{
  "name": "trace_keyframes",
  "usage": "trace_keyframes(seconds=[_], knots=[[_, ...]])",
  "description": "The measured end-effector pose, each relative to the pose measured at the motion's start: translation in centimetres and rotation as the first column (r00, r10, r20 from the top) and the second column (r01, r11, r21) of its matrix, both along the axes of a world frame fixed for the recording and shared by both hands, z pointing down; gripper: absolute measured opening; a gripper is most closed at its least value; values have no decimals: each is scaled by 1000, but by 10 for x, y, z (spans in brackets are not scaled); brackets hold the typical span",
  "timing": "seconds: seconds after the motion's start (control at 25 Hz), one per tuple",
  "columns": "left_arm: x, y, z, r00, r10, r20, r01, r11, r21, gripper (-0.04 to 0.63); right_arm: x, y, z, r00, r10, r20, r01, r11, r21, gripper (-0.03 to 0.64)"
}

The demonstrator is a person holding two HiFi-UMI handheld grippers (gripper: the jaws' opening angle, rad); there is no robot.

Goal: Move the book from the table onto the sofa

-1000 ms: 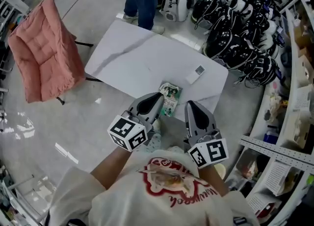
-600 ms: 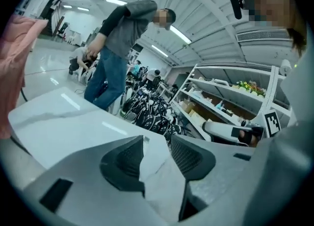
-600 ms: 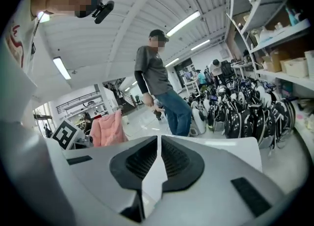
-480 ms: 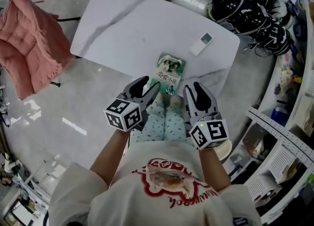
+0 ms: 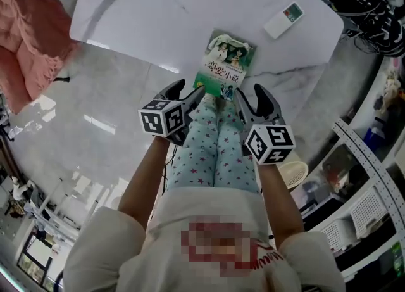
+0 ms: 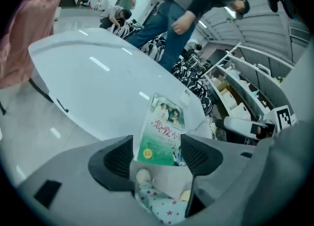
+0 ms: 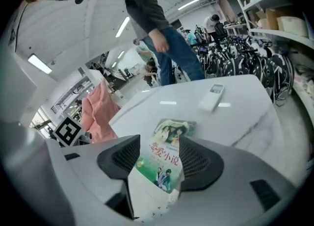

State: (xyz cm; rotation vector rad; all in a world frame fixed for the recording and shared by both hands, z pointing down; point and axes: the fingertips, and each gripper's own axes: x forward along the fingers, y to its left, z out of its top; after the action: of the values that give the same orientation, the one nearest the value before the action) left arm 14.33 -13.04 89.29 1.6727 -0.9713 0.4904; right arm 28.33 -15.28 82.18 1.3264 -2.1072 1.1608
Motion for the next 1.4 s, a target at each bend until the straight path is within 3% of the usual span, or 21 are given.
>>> trace_keyframes(seconds=[0.2, 0.44, 0.64, 0.8, 0.88, 1.12, 1.4], knots=[[1, 14, 60, 999, -6, -51, 0, 992, -123, 288, -8, 35, 54, 997, 61, 54, -54, 990, -131, 239], [12, 24, 87, 985, -9, -171, -27, 978, -207, 288, -16, 78, 93, 986, 135, 93, -105, 956, -275, 252], [17, 23, 90, 956, -13, -294, -60, 970, -236, 287, -12, 92, 107, 975, 192, 108, -146, 932, -333, 253], [18, 27, 90, 909, -136, -393, 26, 962, -274, 287, -7, 99, 110, 970, 212, 123, -156, 921, -357, 256], [20, 36, 91, 897, -166, -409, 47, 957, -287, 282, -8, 101, 111, 964, 223, 146, -156, 916, -370, 256], [29, 75, 88, 931, -27, -365, -71, 965, -252, 264, -10, 106, 120, 956, 200, 217, -102, 914, -394, 256], [34, 69, 90, 901, 181, -394, -280, 937, -209, 265, -20, 98, 140, 924, 118, 364, 59, 896, -441, 256]])
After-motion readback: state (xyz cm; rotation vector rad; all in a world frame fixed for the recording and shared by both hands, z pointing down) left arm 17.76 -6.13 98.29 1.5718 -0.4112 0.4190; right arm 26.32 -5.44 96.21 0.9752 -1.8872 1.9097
